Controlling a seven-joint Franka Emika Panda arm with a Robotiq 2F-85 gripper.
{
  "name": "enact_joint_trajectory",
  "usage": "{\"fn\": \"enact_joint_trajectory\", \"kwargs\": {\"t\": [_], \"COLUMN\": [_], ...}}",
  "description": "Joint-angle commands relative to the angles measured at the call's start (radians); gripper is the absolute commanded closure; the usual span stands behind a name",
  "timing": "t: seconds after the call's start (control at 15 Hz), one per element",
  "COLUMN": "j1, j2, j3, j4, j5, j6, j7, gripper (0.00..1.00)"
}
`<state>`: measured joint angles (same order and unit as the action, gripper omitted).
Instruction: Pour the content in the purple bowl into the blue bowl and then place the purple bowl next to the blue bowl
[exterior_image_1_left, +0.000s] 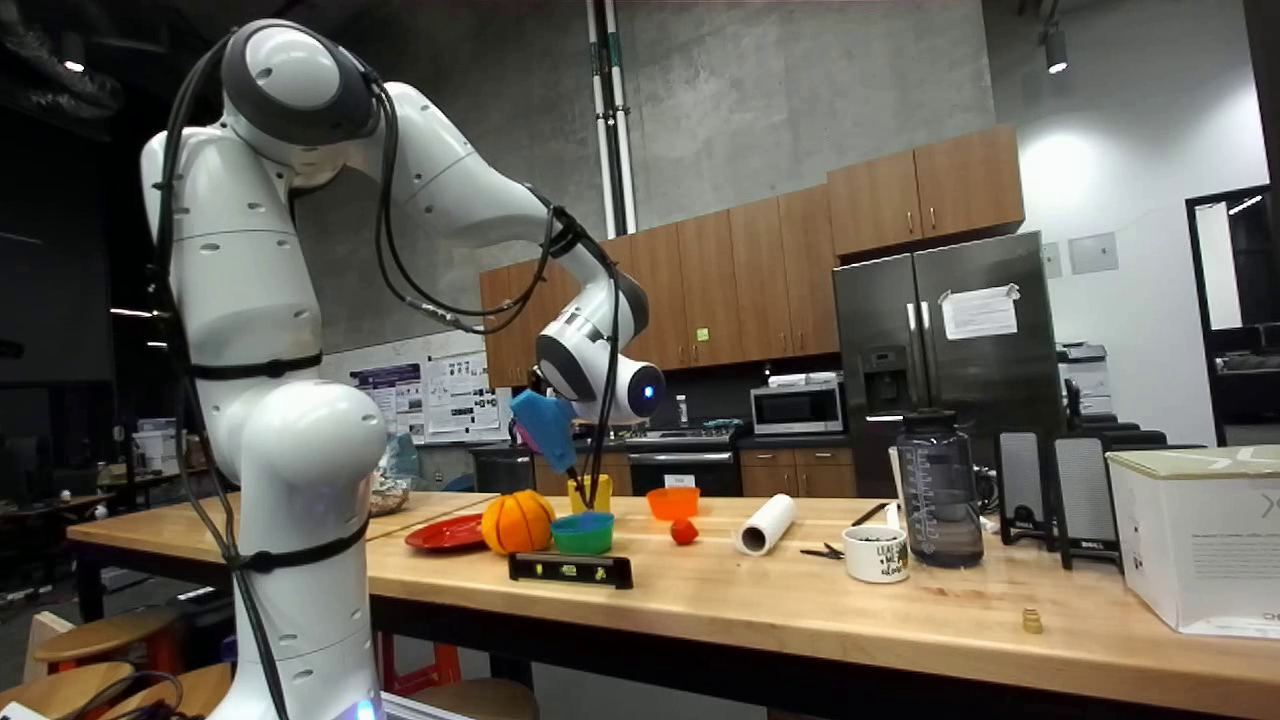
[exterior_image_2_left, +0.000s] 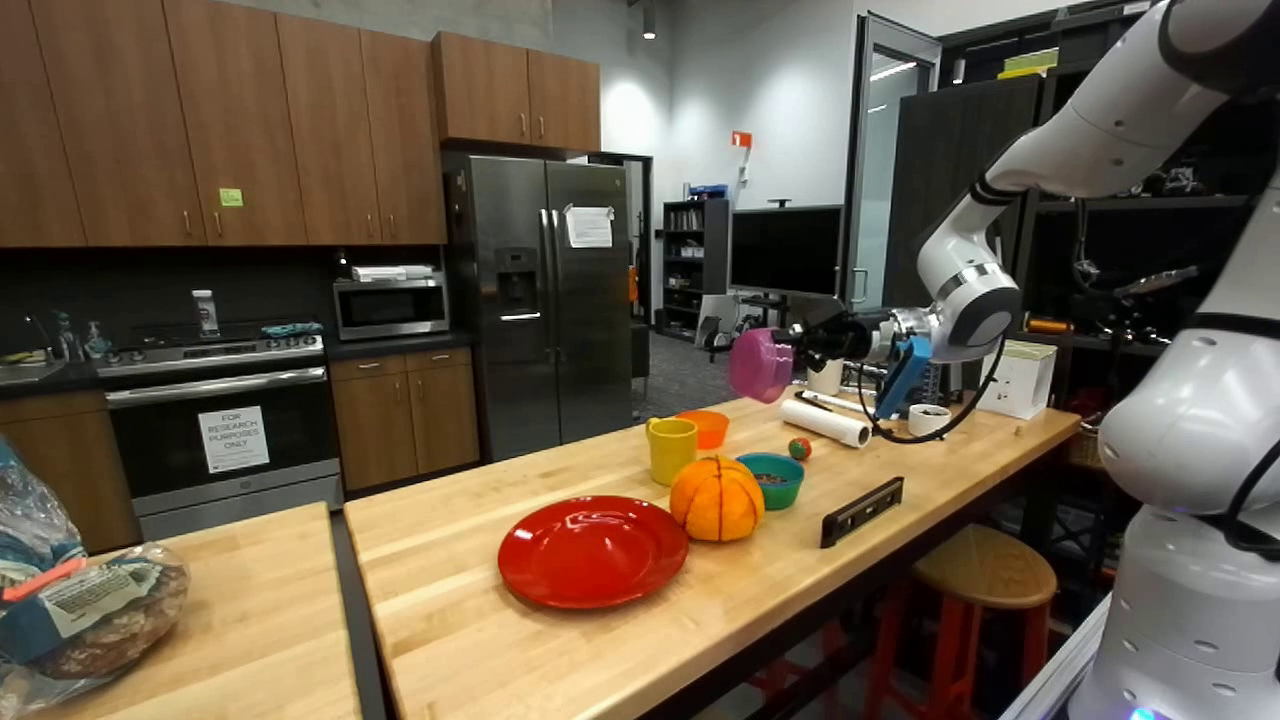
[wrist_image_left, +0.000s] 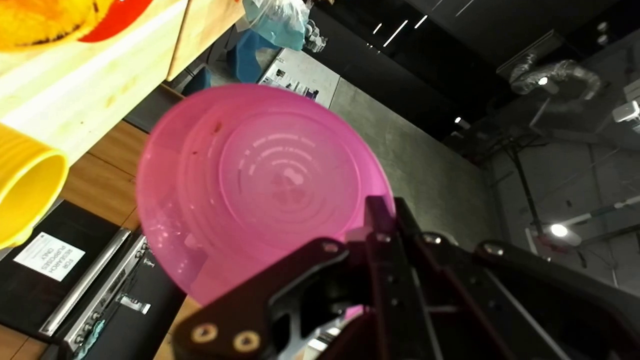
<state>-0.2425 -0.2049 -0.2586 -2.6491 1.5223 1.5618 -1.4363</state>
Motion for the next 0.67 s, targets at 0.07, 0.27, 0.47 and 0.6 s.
{"fn": "enact_joint_trajectory", "kwargs": {"t": [0.07, 0.27, 0.47, 0.6], "j1": [-0.020, -0.015, -0.003, 0.005], "j2": [-0.034, -0.122, -0.200, -0.237], "j3": [0.018, 0.060, 0.128, 0.187], "j4": [-0.013, -0.017, 0.002, 0.017], "j5": [0.013, 0.009, -0.017, -0.051], "j6": [0.058, 0.255, 0.475, 0.622], "j7": [0.002, 0.034, 0.098, 0.167], "gripper": [0.99, 0.99, 0.99, 0.99]}}
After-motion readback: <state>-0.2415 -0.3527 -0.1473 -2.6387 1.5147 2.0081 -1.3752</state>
